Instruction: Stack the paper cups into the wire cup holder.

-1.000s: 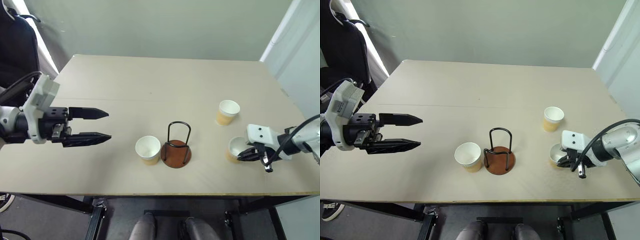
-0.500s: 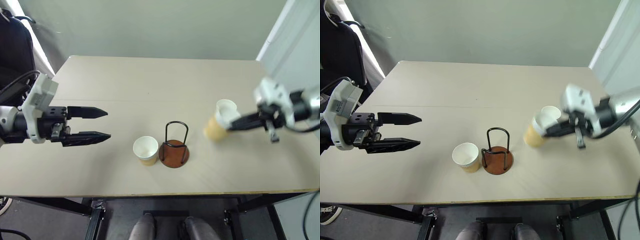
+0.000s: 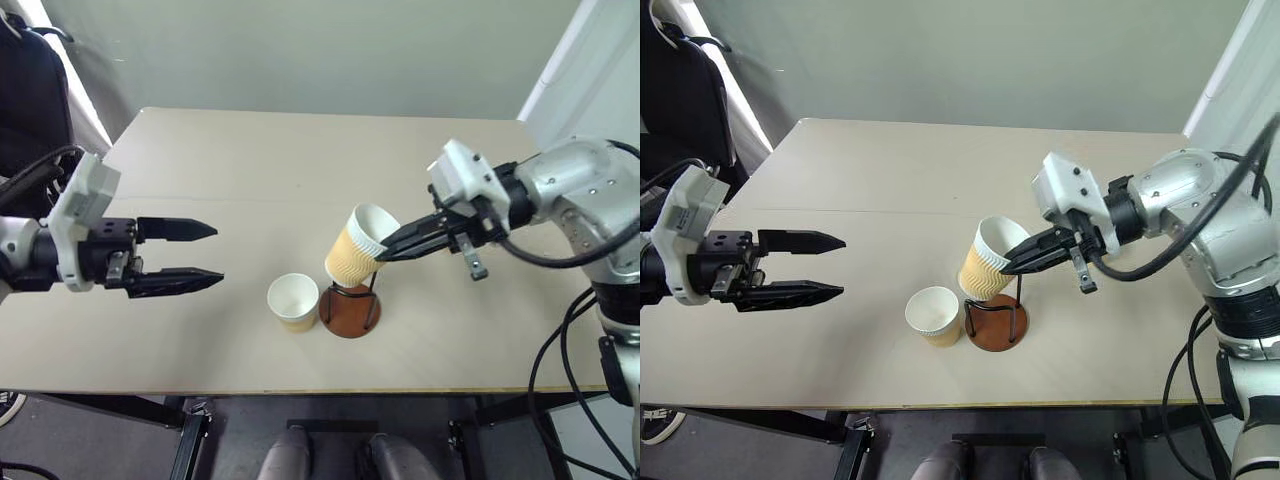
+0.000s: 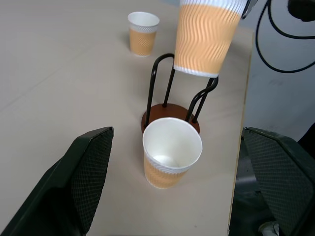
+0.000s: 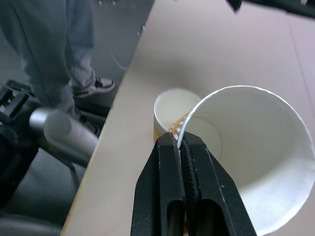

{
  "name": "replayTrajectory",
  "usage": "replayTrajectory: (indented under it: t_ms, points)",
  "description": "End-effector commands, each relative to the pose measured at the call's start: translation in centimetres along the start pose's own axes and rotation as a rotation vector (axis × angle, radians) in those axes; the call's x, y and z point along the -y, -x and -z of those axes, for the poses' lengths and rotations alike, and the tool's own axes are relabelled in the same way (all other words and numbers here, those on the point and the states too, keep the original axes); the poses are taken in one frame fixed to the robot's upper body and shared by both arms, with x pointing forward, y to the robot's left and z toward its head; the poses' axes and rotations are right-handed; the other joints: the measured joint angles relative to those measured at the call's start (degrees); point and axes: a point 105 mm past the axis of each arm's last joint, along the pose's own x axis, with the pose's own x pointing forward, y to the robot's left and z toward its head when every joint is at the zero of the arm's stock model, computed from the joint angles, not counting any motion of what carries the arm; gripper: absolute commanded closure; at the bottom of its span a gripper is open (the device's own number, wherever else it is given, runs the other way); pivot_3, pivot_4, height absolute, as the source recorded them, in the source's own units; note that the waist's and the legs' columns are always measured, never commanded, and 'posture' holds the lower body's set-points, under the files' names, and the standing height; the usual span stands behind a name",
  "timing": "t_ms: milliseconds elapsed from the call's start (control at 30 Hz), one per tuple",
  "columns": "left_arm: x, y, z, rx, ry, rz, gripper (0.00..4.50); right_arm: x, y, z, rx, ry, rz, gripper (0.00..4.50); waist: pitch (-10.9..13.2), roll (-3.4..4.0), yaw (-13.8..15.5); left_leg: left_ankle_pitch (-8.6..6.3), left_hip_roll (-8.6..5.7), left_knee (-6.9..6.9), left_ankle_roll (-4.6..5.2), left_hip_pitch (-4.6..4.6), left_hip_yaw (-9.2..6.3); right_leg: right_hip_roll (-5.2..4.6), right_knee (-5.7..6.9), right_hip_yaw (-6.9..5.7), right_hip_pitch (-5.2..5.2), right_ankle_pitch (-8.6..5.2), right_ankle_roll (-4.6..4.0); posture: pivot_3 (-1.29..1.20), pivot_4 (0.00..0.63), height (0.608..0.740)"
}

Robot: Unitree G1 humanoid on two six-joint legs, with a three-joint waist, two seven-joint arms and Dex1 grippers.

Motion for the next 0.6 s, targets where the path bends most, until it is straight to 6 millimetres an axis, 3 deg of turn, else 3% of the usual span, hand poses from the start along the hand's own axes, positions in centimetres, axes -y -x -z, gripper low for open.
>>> replayTrajectory:
  t_ms: [33,367,467,600]
  points:
    - [0.5,0.5,-1.2,0.02,-0.053,-0.014,0.0,0.1,0.1,-0.1,-0.021,0.044,0.013,4.46,0.0,0.0,0.0,0.0,0.01,0.0,0.0,0.01,0.01,0.0,0.01,0.0,0.0,0.01,-0.01,0.0,0.15,0.74]
    - [0.7,0.6,-1.1,0.014,-0.056,-0.023,0.0,0.0,-1.0,1.9,-0.115,0.08,0.01,4.46,0.0,0.0,-0.01,0.0,0.06,0.0,-0.08,0.11,0.01,0.0,0.04,-0.04,0.0,0.13,-0.21,0.0,0.15,0.74]
    - [1.0,0.5,-0.7,-0.018,-0.062,-0.006,0.0,0.0,-1.1,2.1,-0.123,0.086,0.006,3.9,0.0,0.0,-0.02,-0.01,0.06,0.0,-0.09,0.1,0.02,0.0,0.04,-0.04,-0.01,0.13,-0.21,0.0,0.15,0.74]
    - [1.2,0.1,-0.7,-0.047,-0.087,0.01,0.0,0.4,-1.1,2.1,-0.127,0.092,0.024,2.5,0.0,0.0,-0.01,-0.02,0.07,-0.01,-0.11,0.09,0.02,0.0,0.03,-0.05,-0.04,0.13,-0.22,0.0,0.15,0.74]
